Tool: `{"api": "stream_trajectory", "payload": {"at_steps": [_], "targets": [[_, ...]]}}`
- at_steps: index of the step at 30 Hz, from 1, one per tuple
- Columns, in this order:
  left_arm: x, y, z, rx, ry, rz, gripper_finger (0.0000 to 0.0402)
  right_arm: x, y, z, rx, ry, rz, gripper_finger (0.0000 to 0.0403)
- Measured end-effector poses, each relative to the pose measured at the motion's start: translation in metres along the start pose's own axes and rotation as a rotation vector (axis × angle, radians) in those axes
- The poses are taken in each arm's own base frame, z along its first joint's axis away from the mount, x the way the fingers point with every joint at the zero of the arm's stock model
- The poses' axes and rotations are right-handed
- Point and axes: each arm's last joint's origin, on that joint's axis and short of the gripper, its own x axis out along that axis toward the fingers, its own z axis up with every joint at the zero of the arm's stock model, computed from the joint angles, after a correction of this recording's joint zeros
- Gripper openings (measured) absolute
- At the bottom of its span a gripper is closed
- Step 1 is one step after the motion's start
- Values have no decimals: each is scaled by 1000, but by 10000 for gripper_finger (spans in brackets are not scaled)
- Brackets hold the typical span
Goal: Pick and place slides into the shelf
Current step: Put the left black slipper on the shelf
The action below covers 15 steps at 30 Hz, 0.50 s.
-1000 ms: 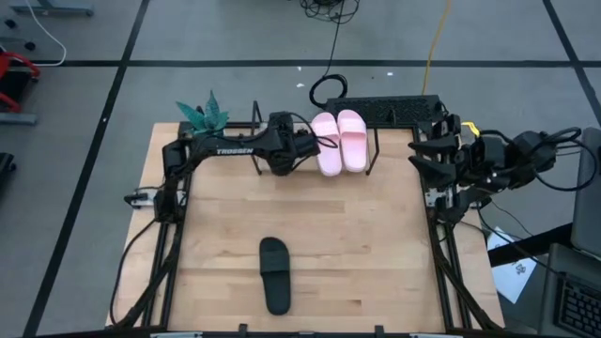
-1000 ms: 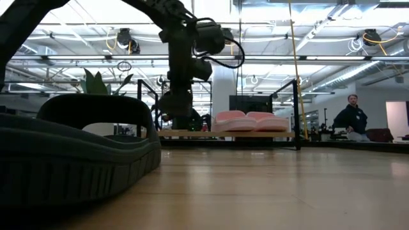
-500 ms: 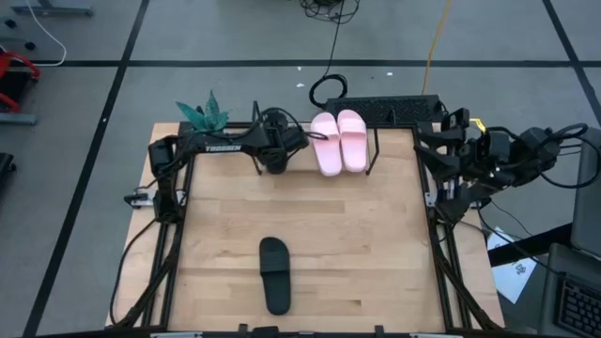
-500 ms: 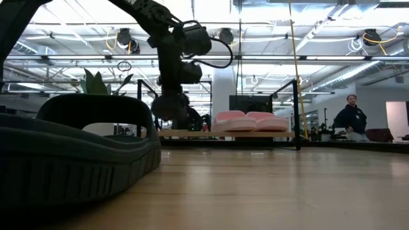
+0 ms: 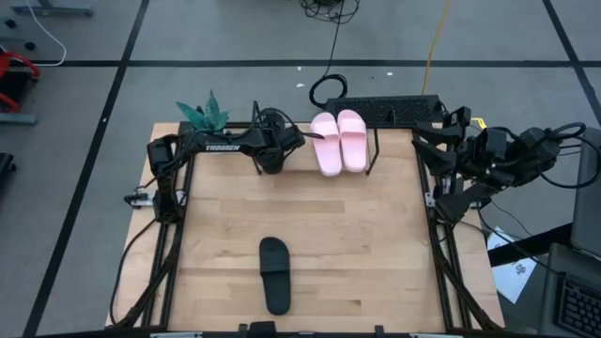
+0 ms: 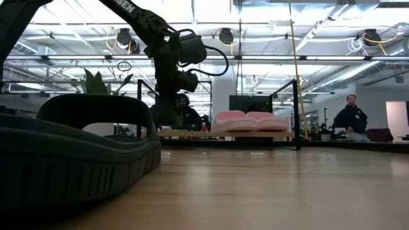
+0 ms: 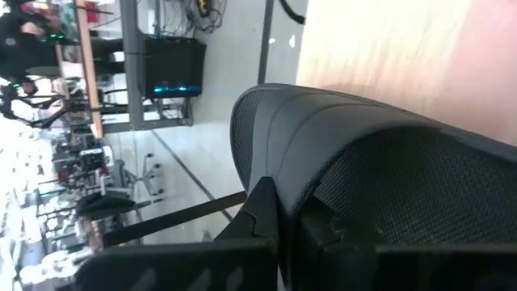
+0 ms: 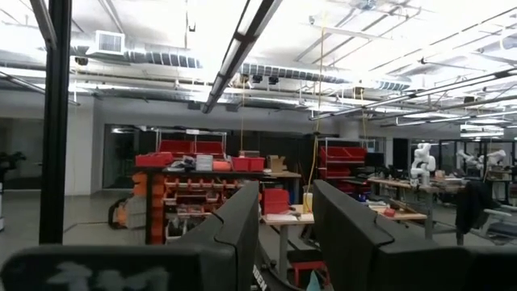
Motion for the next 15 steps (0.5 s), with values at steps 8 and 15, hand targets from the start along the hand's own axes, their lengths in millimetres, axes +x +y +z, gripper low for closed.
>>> {"api": "stream_trajectory", "payload": {"at_steps": [8, 15], "targets": [[7, -9, -5, 18, -15, -24, 0, 0, 0, 0, -1, 0, 0, 110], [11, -11, -9, 24, 5, -22, 0, 0, 0, 0, -1, 0, 0, 110]]}}
